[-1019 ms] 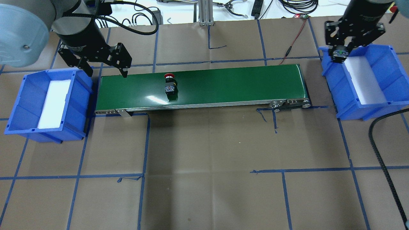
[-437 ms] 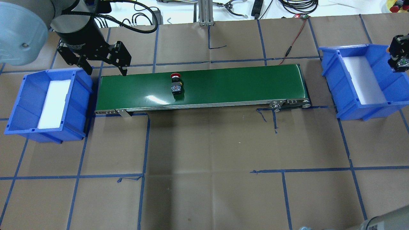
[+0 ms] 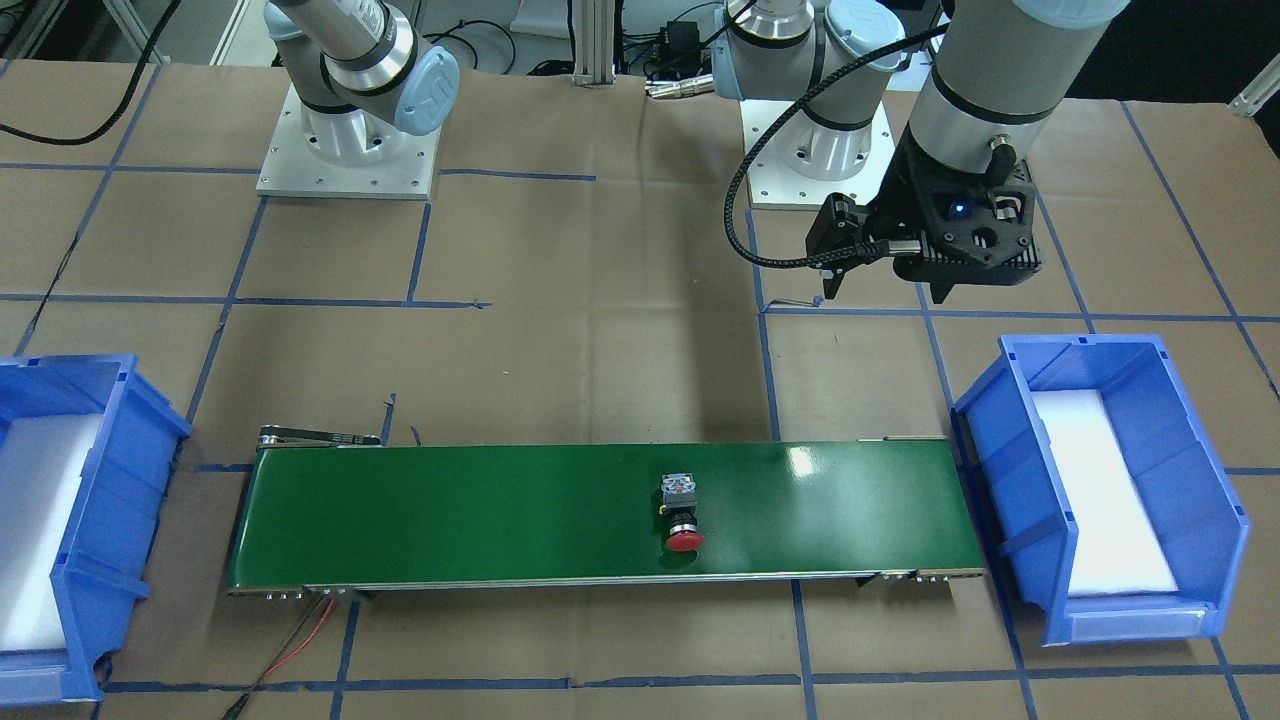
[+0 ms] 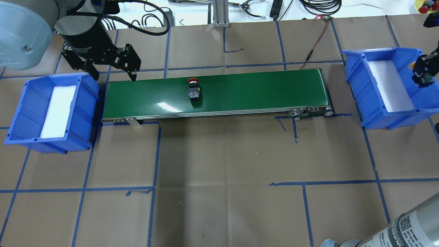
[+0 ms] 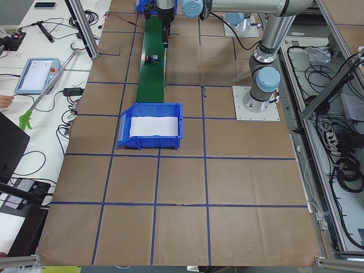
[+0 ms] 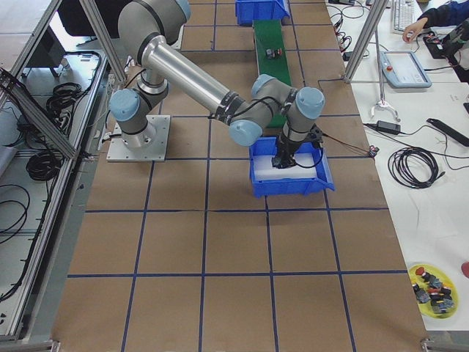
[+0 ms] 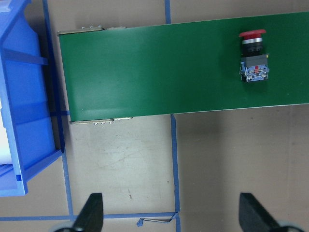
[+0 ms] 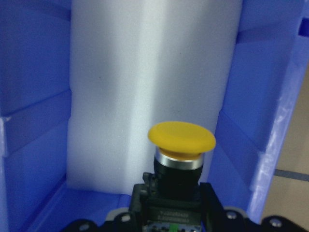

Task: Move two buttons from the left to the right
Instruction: 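Lower the yellow button into the bin and open the right gripper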

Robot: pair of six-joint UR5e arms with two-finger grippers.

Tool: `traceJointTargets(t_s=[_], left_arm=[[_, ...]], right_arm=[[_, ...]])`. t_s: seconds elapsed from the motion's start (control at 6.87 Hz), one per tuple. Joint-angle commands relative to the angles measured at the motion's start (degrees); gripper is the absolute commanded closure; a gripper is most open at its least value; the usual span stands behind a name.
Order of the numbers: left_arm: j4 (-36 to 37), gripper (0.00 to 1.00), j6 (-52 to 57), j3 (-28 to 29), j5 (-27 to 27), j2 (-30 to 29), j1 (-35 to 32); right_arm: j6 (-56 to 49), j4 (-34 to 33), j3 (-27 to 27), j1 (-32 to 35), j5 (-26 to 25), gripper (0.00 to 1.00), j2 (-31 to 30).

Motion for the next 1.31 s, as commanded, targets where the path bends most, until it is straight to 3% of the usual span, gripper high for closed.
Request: traceJointTargets(t_s=[0.0,0.44,0.73,0.87,1.02,1.16], left_arm=[[0.0,0.0,0.2,-0.1,0.0,0.0,0.0],[0.0,0.0,0.2,-0.2,0.1,0.2,0.0],[0.0,0.0,0.2,-0.2,0.0,0.2,0.0],[0.0,0.0,0.2,-0.1,0.0,0.2,0.0],[0.0,0.0,0.1,-0.2,0.1,0.2,-0.1],[0.0,0.0,0.1,-0.4,0.1,0.3,-0.1]], right_arm=[[2.5,-3.8,4.0,1.9,-0.6,0.94,0.9],[2.7,-13.4,10.4,2.4,-0.6,0.94,1.6],[2.6,-13.5,11.6,2.3,-0.8,0.94,2.6],[2.6,-13.5,11.8,2.3,-2.0,0.89,2.9],[2.6,-14.3,11.8,2.3,-1.4,0.41,3.0],[2.6,-14.8,11.9,2.3,-0.9,0.19,3.0]])
